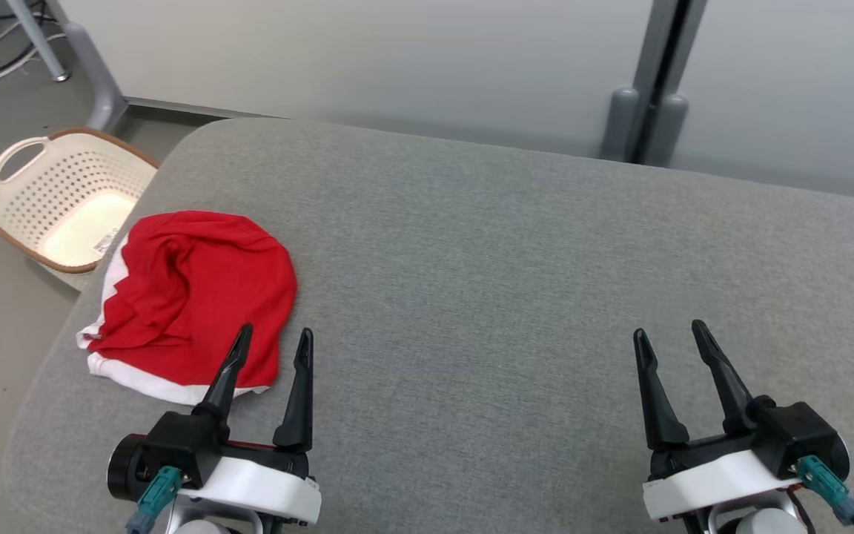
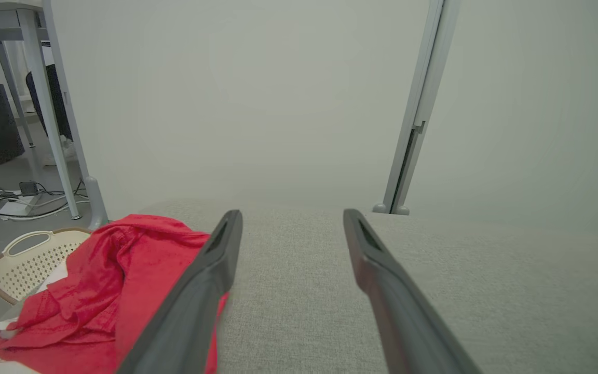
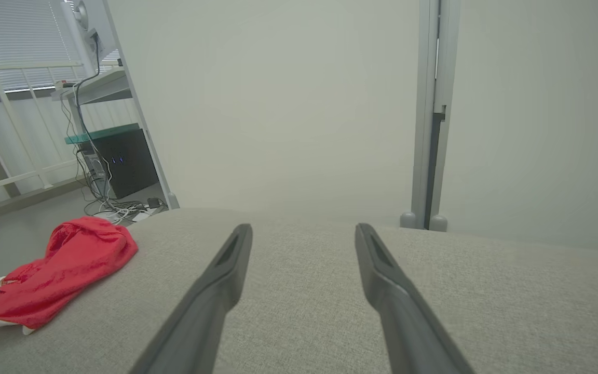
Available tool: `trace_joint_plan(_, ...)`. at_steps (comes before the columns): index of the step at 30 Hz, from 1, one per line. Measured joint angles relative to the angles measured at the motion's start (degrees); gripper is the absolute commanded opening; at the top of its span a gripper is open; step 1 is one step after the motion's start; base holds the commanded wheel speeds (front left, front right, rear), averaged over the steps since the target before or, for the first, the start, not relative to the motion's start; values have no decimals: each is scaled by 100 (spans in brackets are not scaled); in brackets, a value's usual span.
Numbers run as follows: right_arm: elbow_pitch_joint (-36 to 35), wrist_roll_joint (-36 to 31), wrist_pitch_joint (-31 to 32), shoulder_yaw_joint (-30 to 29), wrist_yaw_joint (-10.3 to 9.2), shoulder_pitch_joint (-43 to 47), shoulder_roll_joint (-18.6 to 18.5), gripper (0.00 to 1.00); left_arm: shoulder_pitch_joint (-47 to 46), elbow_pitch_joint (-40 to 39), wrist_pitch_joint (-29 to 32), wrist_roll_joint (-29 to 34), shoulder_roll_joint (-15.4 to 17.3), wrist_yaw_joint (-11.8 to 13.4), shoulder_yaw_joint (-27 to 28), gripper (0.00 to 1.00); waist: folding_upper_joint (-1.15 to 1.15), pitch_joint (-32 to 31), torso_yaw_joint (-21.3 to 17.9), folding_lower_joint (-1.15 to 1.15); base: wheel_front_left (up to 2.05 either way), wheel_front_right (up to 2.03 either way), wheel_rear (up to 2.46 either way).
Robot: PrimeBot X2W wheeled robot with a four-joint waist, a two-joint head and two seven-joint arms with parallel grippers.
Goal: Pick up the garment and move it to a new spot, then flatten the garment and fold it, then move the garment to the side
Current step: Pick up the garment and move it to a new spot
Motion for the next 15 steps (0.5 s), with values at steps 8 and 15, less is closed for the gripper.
trace_joint_plan(8,11,99,-1,268,0,49,1,100,169,62,0,164,-4,60,131,100,0,-153,536,0,0,0,0)
trace_joint_plan(15,24,114,-1,349,-1,69,0,100,220,86,1,182,-1,53,210,100,0,-242,937,0,0,0,0)
